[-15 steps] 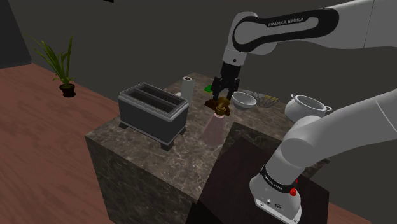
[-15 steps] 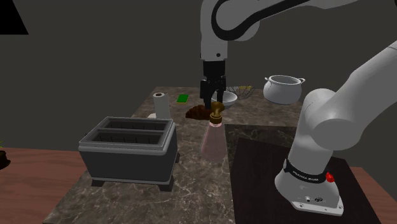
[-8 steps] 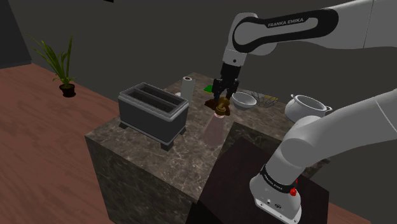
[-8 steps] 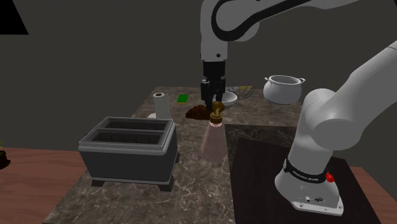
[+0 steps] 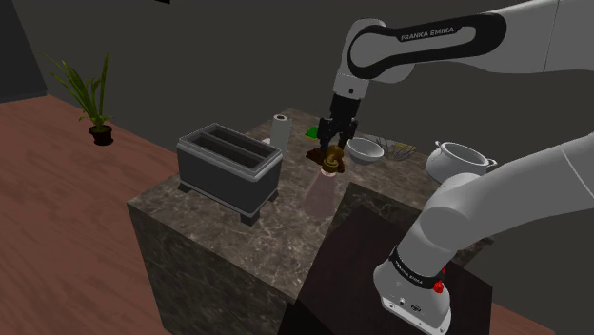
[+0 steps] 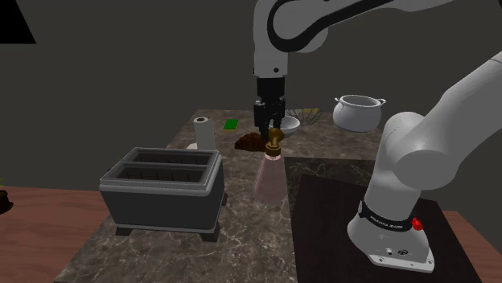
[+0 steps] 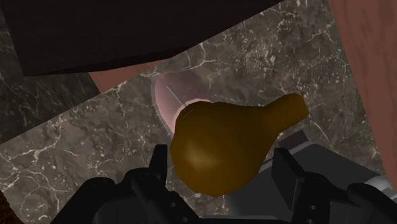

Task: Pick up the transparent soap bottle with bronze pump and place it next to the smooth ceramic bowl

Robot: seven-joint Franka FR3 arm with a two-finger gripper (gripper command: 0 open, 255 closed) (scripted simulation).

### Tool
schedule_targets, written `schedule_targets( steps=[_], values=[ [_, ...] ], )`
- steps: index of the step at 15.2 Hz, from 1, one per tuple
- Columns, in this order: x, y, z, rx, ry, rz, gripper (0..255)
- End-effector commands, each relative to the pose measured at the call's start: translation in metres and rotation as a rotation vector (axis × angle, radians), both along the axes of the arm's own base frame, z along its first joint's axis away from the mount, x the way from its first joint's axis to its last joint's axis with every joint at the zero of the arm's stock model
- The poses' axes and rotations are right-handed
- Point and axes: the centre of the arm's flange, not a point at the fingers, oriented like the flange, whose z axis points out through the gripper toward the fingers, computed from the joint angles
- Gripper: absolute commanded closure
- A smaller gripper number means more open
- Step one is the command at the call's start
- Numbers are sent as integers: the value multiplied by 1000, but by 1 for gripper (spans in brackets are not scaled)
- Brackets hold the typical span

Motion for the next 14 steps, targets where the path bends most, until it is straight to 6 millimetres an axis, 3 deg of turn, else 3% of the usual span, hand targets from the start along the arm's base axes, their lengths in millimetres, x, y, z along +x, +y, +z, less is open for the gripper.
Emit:
schedule_targets(
  steps=[1, 14],
  values=[
    [0, 0, 0, 0, -1, 0, 255],
    [0, 0, 69, 0, -1, 0, 255]
  ],
)
